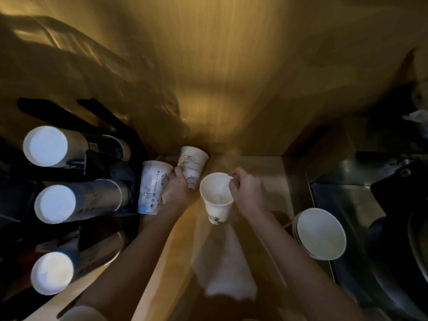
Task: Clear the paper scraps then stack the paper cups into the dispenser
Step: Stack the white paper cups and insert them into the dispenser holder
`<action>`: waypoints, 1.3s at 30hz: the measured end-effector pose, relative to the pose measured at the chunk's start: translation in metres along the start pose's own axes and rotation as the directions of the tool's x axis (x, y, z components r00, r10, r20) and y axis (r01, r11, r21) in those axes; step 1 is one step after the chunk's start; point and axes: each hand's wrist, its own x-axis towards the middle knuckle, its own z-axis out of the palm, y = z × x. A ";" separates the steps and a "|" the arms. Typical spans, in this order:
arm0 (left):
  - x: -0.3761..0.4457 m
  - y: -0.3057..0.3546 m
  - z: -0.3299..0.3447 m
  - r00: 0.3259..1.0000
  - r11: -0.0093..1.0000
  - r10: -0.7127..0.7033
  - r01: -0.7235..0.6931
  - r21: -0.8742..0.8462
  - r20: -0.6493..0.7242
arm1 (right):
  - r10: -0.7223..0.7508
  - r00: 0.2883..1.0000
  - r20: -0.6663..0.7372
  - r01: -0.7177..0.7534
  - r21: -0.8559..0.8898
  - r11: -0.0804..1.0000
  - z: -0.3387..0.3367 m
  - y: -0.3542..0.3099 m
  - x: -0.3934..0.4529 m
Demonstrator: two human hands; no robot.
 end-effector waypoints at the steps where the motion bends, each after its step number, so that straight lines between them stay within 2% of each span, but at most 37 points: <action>1: 0.000 0.000 -0.001 1.000 1.000 -0.002 0.001 0.006 0.012 | -0.006 1.000 -0.008 0.006 0.008 1.000 0.002 0.002 -0.004; 6: 0.005 0.000 -0.005 0.996 0.999 -0.024 0.020 0.045 0.086 | -0.063 0.995 -0.075 0.065 0.018 0.998 0.007 0.011 -0.020; 11: 0.000 -0.003 -0.006 0.996 0.999 -0.020 0.017 0.040 0.084 | -0.147 0.980 -0.137 0.149 0.001 0.989 0.015 0.011 -0.034; 14: -0.010 -0.003 -0.018 1.000 0.998 0.017 -0.015 -0.065 0.023 | -0.145 0.980 -0.136 0.145 -0.004 0.989 0.017 0.009 -0.037; 17: -0.025 0.002 -0.046 0.984 0.976 0.121 -0.142 -0.165 -0.127 | -0.135 0.981 -0.136 0.137 0.010 0.991 0.017 0.008 -0.038; 19: -0.040 0.006 -0.067 0.955 0.940 0.181 -0.238 -0.244 -0.236 | -0.129 0.983 -0.131 0.132 0.014 0.991 0.017 0.009 -0.040; 21: -0.061 0.011 -0.086 0.937 0.876 0.182 -0.293 -0.383 -0.299 | -0.117 0.988 -0.104 0.120 0.019 0.993 0.017 0.010 -0.042; 25: -0.096 0.017 -0.089 0.929 0.752 0.181 -0.343 -0.564 -0.323 | -0.098 0.990 -0.106 0.104 0.052 0.993 0.015 0.011 -0.045; 28: -0.101 0.014 -0.064 0.953 0.711 0.172 -0.295 -0.638 -0.248 | -0.110 0.992 -0.068 0.115 0.072 0.991 0.012 0.014 -0.047; 31: -0.102 0.012 -0.039 0.962 0.780 0.191 -0.270 -0.565 -0.196 | -0.107 0.994 -0.024 0.109 0.118 0.987 0.009 0.019 -0.049; 34: -0.105 0.015 -0.026 0.957 0.851 0.187 -0.271 -0.449 -0.223 | -0.072 0.997 0.004 0.070 0.193 0.979 0.006 0.020 -0.049; 39: -0.107 0.015 -0.013 0.951 0.853 0.211 -0.293 -0.432 -0.226 | -0.002 0.999 0.044 -0.011 0.302 0.953 0.002 0.022 -0.053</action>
